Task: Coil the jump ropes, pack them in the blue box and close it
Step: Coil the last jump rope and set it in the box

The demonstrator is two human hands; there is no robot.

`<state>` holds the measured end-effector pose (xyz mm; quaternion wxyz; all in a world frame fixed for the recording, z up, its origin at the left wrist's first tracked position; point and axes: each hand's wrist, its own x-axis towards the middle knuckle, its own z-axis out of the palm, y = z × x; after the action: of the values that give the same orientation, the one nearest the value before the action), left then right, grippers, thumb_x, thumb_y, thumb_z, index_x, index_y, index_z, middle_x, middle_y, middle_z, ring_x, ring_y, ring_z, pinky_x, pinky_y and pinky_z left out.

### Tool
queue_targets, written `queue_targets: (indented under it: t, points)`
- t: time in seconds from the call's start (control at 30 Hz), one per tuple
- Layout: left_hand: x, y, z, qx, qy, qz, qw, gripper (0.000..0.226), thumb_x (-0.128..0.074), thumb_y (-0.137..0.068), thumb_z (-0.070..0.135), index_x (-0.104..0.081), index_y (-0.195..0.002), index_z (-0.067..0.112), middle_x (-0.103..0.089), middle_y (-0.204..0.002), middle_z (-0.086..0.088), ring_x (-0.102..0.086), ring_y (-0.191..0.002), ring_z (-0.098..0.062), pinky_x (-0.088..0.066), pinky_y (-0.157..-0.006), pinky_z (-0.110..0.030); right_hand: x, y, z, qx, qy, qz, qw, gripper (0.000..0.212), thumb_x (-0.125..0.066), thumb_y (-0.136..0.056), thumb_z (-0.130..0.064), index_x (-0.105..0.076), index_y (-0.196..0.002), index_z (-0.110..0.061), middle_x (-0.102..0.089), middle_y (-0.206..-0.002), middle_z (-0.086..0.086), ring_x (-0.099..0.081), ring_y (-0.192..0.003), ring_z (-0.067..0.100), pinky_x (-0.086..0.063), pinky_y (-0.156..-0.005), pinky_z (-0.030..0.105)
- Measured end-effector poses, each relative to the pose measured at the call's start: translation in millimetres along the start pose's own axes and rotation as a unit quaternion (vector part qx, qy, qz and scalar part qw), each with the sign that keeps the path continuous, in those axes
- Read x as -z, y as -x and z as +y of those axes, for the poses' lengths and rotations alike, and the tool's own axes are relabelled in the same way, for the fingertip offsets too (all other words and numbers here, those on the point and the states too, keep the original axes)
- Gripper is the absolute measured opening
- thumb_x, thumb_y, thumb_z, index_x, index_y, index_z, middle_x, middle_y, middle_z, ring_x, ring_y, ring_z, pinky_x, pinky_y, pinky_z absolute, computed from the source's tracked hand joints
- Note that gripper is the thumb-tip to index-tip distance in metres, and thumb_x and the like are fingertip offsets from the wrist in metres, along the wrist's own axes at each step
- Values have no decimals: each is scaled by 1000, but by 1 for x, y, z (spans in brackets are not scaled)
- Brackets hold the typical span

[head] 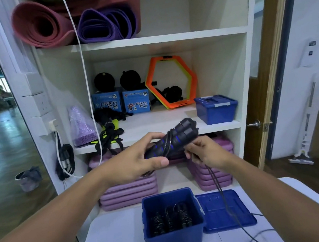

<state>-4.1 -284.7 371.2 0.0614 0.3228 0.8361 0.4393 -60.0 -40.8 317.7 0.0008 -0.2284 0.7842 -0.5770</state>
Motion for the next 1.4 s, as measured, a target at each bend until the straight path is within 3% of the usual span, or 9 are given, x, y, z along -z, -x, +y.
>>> queue_targets:
  t: [0.1, 0.23, 0.37, 0.53, 0.73, 0.93, 1.1, 1.23, 1.4]
  points:
    - [5, -4, -4, 14, 29, 59, 998, 50, -67, -94, 17, -42, -136, 23, -62, -104, -3, -57, -70, -5, -49, -69, -20, -9, 0, 24, -22, -9, -14, 1000, 28, -49, -101, -32, -68, -118, -21, -58, -71, 2, -45, -47, 10, -36, -45, 20]
    - [14, -27, -24, 75, -45, 236, 968, 54, -78, -83, 41, -48, -124, 25, -66, -104, 3, -61, -70, -8, -49, -71, -28, -27, 5, 38, -32, 97, -72, 992, 42, -38, -107, -25, -40, -148, -29, -61, -72, -5, -49, -50, 11, -41, -50, 23]
    - [28, -44, -45, 106, -180, 350, 913, 60, -79, -78, 48, -45, -122, 28, -63, -105, 4, -61, -80, -22, -49, -73, -34, -33, 12, 17, -1, 184, -110, 977, 28, -40, -106, -24, -53, -129, -33, -57, -70, -7, -46, -53, 6, -40, -53, 20]
    - [30, -41, -69, 93, -490, 240, 833, 58, -70, -86, 48, -36, -129, 29, -53, -123, -3, -64, -92, -39, -55, -80, -48, -10, 11, -19, 58, 312, -53, 947, 15, -56, -99, -28, -66, -110, -26, -68, -84, -3, -60, -76, 15, -50, -74, 39]
    - [9, -35, -58, 24, -437, 108, 893, 70, -76, -81, 43, -40, -142, 43, -45, -122, 6, -57, -101, -26, -48, -90, -35, 10, 0, -59, 149, 373, 49, 914, 16, -59, -97, -27, -72, -104, -22, -70, -97, -10, -62, -88, 10, -50, -79, 30]
    - [-4, -20, -25, -38, -278, 57, 958, 66, -87, -71, 40, -50, -126, 35, -57, -112, 19, -55, -98, 1, -44, -86, -18, 26, -11, -63, 139, 201, 83, 966, 10, -75, -85, -18, -79, -91, -9, -73, -77, -6, -59, -62, 2, -50, -68, 16]
    - [-1, -3, -4, -12, -128, 21, 992, 58, -86, -77, 24, -51, -123, 31, -65, -107, 15, -64, -95, -1, -51, -87, -19, 23, -9, -46, 69, 140, 45, 987, 12, -72, -88, -16, -79, -94, -8, -73, -74, -4, -62, -66, -1, -50, -66, 14]
    - [4, 3, 2, -9, 7, 53, 999, 52, -82, -81, 11, -54, -123, 25, -69, -99, 16, -67, -90, -6, -54, -85, -24, 1, -2, -17, 3, 25, 44, 999, 19, -56, -93, 8, -63, -94, -10, -71, -67, -19, -62, -60, -5, -48, -59, 10]
    - [5, -9, -13, 22, 4, 158, 987, 42, -77, -86, 24, -54, -120, 27, -71, -99, 7, -68, -86, -12, -55, -86, -35, -40, 3, 4, -38, -70, -11, 997, 22, -48, -103, -21, -64, -88, -22, -63, -59, -6, -49, -45, 10, -37, -45, 23]
